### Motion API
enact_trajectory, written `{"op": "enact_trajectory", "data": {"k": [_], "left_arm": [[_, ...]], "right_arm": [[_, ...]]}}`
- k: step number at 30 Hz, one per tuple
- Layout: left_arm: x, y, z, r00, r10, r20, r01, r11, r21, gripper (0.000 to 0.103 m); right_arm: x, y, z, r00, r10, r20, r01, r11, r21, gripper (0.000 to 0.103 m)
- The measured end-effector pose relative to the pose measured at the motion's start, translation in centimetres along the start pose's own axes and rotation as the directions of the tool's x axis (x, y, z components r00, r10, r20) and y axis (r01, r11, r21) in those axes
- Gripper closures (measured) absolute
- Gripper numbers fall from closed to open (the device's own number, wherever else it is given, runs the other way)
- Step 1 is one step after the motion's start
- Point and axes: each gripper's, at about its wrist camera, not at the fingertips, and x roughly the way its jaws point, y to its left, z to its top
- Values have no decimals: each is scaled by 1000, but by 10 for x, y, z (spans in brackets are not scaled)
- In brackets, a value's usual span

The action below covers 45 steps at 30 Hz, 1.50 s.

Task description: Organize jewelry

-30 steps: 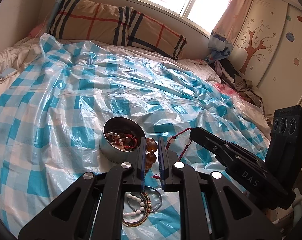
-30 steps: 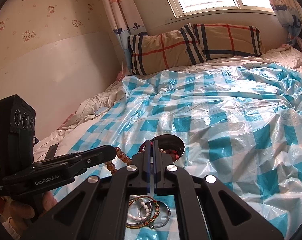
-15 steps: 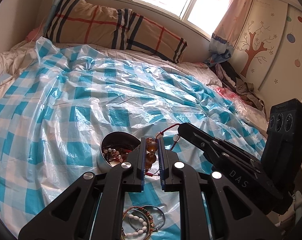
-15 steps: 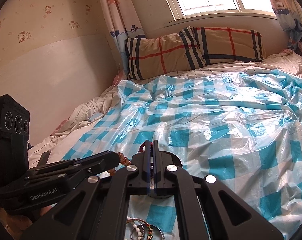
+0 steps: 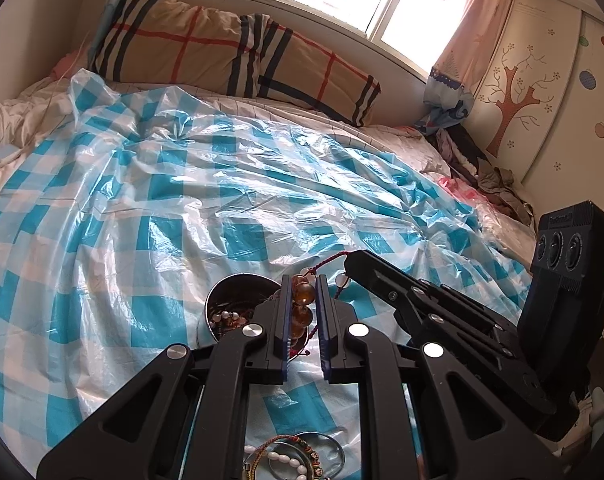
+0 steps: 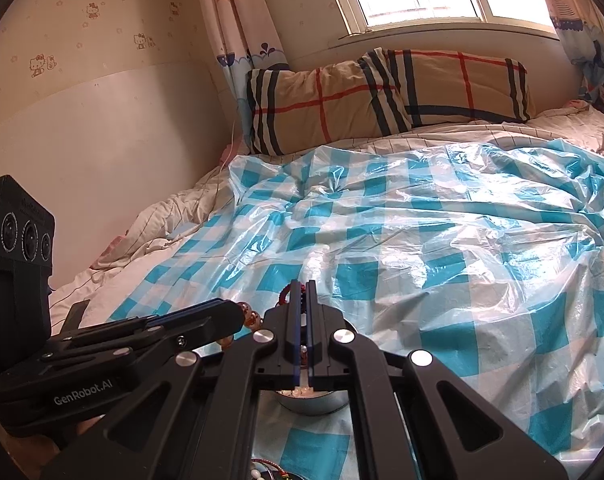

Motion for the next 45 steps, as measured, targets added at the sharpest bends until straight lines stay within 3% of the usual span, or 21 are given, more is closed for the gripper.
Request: {"op": "enact_trajectory", "data": {"k": [4, 5, 6, 10, 27, 34, 39, 45], "left_arm": [[14, 3, 1, 1000, 5, -30, -5, 1000, 0, 92], [22, 5, 0, 998, 19, -53, -19, 1000, 1, 92], [27, 9, -1, 998, 30, -63, -31, 999, -10, 92], [31, 20, -4, 996, 52, -73, -55, 998, -39, 92], [28, 23, -9, 995, 60, -80, -63, 997, -41, 92], [22, 23, -23, 990, 68, -123, -70, 997, -14, 92], [20, 18, -51, 972, 59, -228, -45, 997, 67, 90], [27, 6, -88, 929, 42, -367, 20, 986, 163, 76]], "right_arm": [[14, -2, -4, 999, 1, -36, -1, 1000, 0, 100], [20, -4, -6, 998, 5, -62, -4, 1000, 8, 96], [25, -6, -8, 997, -5, -79, 6, 1000, 14, 86], [26, -17, -13, 997, -14, -74, 18, 999, 43, 66], [21, -19, -13, 998, -16, -68, 20, 999, 46, 66], [14, -21, -18, 996, -28, -79, 32, 998, 51, 66], [-3, -30, -39, 991, -44, -128, 52, 997, 59, 65], [-21, -25, -74, 972, -44, -232, 48, 999, 12, 65]]}}
